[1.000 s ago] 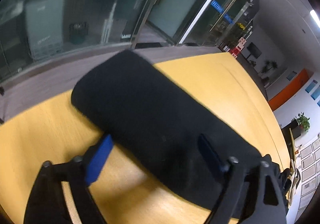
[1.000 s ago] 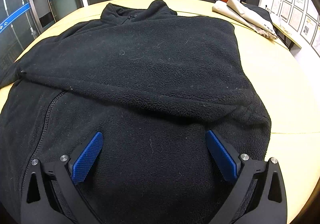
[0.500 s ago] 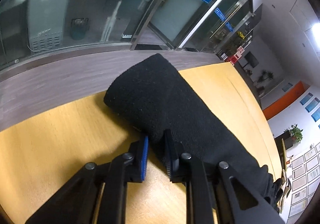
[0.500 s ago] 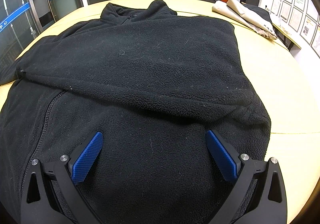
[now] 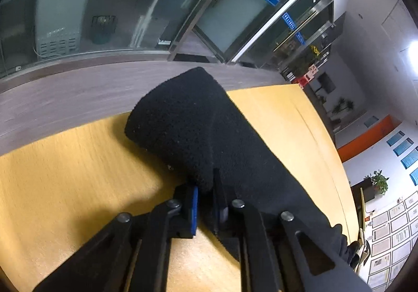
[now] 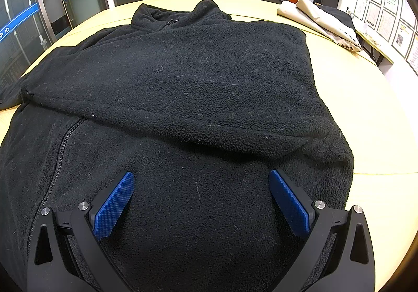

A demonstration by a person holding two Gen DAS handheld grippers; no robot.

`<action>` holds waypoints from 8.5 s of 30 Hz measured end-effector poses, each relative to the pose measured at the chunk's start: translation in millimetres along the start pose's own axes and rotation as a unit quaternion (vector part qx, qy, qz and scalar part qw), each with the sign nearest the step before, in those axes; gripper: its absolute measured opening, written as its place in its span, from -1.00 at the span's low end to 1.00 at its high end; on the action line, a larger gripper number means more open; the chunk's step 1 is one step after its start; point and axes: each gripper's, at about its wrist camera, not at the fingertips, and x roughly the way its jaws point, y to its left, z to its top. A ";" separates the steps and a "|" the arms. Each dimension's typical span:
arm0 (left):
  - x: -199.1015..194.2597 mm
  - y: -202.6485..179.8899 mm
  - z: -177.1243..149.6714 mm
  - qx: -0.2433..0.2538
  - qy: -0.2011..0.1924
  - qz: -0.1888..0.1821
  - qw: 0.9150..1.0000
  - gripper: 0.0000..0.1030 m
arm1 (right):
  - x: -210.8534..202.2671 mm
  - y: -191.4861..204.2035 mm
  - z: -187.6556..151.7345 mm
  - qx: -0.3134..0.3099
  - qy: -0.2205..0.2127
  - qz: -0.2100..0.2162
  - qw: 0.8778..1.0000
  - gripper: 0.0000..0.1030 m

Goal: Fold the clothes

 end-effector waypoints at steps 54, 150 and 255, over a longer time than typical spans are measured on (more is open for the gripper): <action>-110.9 -538.6 -578.2 0.510 0.101 -0.232 0.822 -0.61 | -104.8 -107.6 -61.1 0.208 -0.121 0.032 0.970 1.00; -207.5 -139.5 -358.8 0.461 0.124 -0.177 0.861 0.78 | -172.1 -33.4 -169.1 0.042 -0.068 0.100 0.992 1.00; -202.9 -58.8 -364.0 0.322 0.427 -0.135 0.834 0.23 | -242.5 -29.7 -79.3 0.035 -0.127 0.211 0.968 -0.71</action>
